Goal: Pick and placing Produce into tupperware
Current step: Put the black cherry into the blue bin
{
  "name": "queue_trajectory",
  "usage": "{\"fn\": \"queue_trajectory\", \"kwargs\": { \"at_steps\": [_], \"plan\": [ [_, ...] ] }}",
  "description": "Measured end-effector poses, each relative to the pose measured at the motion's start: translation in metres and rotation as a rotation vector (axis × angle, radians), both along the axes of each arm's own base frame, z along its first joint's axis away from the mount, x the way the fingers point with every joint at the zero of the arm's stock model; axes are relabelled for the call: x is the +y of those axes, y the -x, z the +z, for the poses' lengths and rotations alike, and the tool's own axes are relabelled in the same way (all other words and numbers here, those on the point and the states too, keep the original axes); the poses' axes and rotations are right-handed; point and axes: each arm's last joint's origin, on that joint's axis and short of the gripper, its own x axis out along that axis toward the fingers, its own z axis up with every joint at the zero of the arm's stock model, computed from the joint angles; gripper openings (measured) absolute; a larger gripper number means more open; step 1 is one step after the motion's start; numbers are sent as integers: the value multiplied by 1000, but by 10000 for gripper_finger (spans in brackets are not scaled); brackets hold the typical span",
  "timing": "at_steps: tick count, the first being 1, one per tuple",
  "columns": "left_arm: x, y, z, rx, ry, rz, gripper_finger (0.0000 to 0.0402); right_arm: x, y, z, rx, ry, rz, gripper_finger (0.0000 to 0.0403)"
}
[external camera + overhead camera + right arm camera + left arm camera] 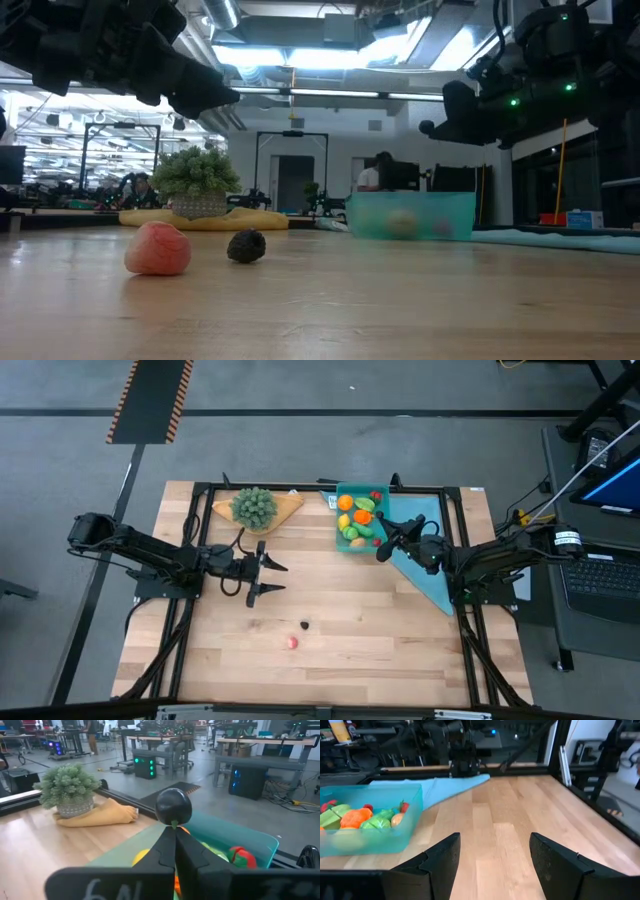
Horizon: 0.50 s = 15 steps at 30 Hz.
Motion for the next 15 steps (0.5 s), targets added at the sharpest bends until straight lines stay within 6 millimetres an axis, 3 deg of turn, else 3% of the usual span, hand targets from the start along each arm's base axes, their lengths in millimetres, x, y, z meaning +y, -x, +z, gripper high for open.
{"fn": "queue_trajectory", "kwargs": {
  "at_steps": [15],
  "plan": [
    [0,0,0,-2,-7,-2,231,-1,-5,7,4,23,2,2]
  ]
}}
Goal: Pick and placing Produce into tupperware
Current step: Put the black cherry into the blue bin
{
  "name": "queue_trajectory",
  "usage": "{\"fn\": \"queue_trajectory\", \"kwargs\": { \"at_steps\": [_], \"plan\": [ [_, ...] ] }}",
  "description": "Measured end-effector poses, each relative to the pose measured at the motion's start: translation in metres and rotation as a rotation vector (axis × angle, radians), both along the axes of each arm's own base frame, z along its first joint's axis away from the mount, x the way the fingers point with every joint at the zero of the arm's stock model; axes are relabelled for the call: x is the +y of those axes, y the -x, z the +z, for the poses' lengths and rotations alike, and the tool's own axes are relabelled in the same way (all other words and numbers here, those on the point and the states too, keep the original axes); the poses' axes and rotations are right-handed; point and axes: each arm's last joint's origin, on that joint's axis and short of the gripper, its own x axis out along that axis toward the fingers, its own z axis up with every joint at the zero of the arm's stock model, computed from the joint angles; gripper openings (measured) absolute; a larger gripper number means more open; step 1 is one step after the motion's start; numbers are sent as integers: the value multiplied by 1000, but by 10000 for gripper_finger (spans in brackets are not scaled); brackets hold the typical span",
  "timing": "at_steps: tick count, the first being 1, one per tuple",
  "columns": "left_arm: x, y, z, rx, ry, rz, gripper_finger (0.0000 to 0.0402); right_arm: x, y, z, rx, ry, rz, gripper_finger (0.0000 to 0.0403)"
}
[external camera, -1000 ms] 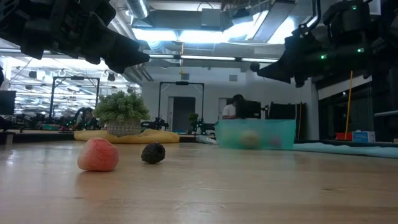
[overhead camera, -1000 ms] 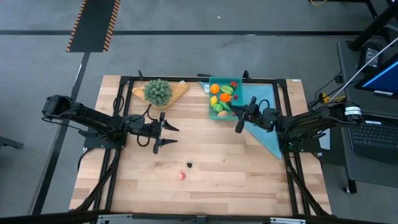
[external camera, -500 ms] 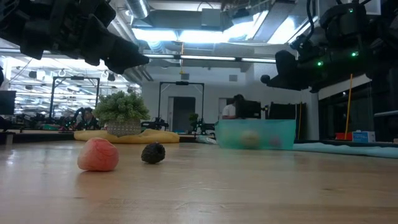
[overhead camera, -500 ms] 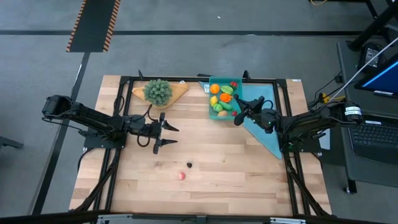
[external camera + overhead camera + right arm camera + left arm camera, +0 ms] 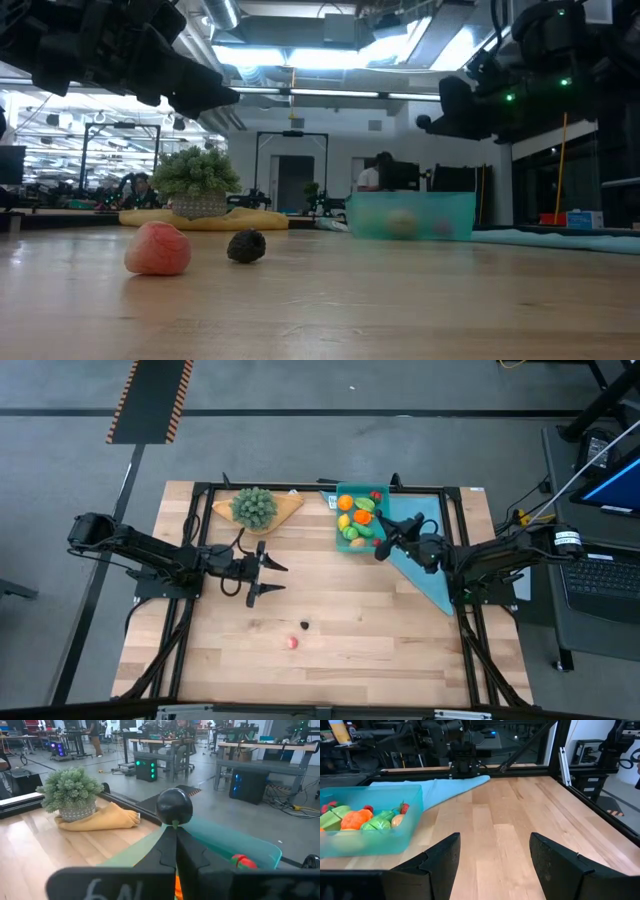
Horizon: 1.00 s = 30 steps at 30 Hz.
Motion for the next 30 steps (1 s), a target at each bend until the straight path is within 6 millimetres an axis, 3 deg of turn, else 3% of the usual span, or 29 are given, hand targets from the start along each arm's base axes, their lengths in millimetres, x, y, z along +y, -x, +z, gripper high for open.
{"fn": "queue_trajectory", "kwargs": {
  "at_steps": [9,16,24,30],
  "plan": [
    [0,0,0,0,7,1,231,-23,-15,10,120,-107,3,2],
    [0,0,0,1,6,1,231,-51,-23,31,224,-224,16,2],
    [0,0,0,4,6,2,231,-78,-20,57,324,-363,29,1],
    [0,0,0,5,6,1,231,-85,-14,67,368,-524,121,1]
  ]
}}
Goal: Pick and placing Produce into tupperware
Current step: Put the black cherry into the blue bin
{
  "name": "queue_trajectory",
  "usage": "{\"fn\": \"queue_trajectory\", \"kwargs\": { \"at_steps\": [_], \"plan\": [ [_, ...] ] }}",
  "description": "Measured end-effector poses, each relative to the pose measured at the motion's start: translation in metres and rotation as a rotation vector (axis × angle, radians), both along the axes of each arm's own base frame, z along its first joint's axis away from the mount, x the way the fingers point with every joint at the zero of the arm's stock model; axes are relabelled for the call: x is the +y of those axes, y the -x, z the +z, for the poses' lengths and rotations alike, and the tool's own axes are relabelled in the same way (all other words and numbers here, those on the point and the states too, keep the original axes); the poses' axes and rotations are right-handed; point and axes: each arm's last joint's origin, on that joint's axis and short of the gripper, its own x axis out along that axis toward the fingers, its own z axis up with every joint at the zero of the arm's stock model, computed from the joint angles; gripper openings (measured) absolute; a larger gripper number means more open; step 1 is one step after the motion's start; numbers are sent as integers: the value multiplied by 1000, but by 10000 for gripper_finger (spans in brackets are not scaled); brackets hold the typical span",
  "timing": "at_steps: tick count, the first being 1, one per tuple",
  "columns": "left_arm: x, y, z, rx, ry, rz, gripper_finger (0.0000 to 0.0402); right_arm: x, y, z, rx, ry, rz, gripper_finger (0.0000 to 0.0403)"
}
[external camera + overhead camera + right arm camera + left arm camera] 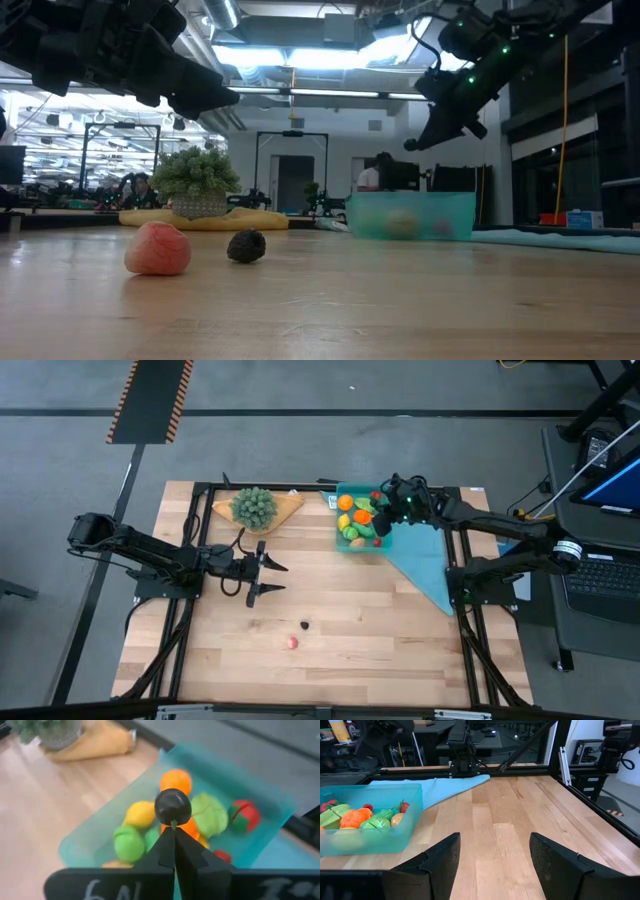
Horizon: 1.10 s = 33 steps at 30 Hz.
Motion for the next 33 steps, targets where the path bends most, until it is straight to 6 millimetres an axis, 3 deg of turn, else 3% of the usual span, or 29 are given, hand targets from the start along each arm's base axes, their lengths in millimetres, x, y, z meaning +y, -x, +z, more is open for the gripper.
{"fn": "queue_trajectory", "kwargs": {
  "at_steps": [9,20,33],
  "plan": [
    [0,0,0,0,0,0,231,-1,9,10,62,-184,48,1],
    [0,0,0,0,0,0,231,0,8,32,71,-195,108,1],
    [0,0,0,-1,0,0,231,0,8,17,109,-198,126,1]
  ]
}}
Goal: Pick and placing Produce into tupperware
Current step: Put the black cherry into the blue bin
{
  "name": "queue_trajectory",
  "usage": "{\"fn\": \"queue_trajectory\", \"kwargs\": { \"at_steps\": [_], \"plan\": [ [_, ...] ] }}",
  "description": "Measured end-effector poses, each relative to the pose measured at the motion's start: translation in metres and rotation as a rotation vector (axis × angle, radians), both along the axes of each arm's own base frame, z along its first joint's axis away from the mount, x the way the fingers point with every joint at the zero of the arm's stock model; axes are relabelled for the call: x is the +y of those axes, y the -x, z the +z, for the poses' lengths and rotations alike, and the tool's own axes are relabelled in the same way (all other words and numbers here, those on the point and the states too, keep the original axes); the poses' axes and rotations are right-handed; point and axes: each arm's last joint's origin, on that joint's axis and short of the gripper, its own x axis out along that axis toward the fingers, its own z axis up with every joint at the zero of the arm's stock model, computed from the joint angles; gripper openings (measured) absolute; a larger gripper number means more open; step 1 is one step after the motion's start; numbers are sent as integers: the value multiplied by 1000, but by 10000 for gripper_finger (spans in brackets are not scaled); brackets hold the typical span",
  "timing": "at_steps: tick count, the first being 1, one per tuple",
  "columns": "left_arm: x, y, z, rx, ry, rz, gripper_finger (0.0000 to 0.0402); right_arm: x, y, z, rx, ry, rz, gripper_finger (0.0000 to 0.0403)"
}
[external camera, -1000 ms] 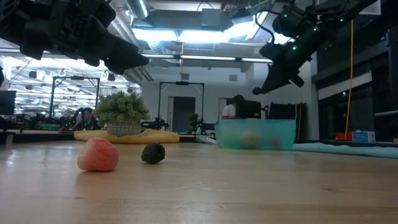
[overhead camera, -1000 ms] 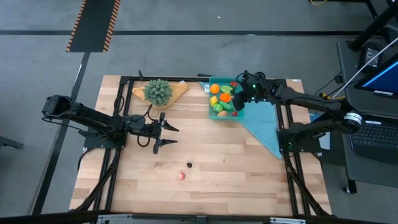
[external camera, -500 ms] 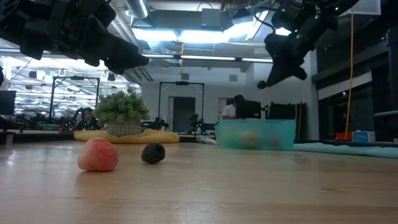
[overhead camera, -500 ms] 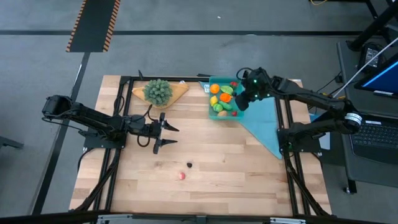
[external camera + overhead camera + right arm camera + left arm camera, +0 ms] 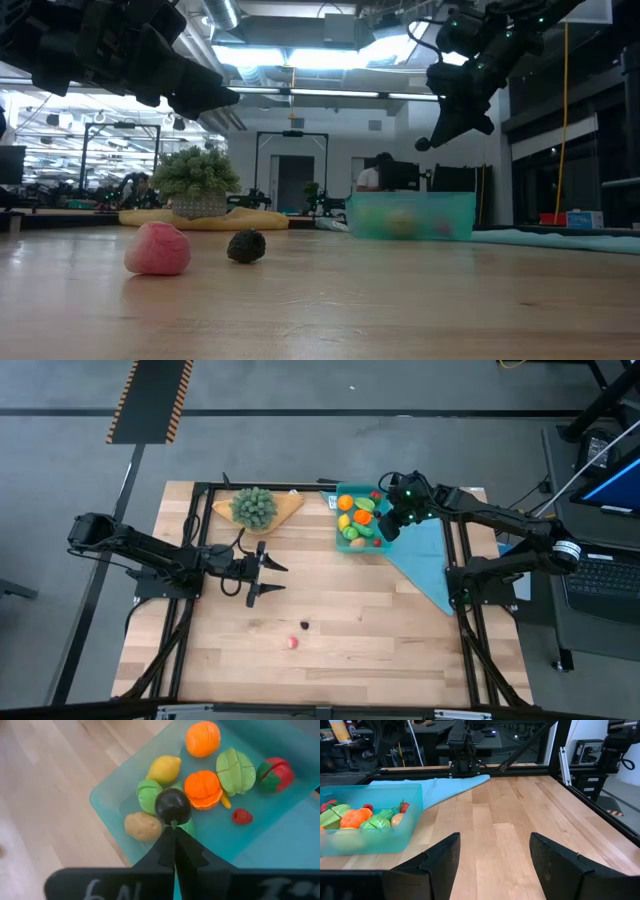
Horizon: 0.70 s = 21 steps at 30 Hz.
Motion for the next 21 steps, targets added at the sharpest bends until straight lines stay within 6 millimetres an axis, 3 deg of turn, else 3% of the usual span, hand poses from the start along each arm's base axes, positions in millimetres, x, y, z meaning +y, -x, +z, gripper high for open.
{"fn": "queue_trajectory", "kwargs": {
  "at_steps": [5,21],
  "plan": [
    [0,0,0,0,0,0,231,-1,-9,-10,40,-7,36,1],
    [0,0,0,1,18,3,231,-6,-35,-71,204,-171,299,2]
  ]
}}
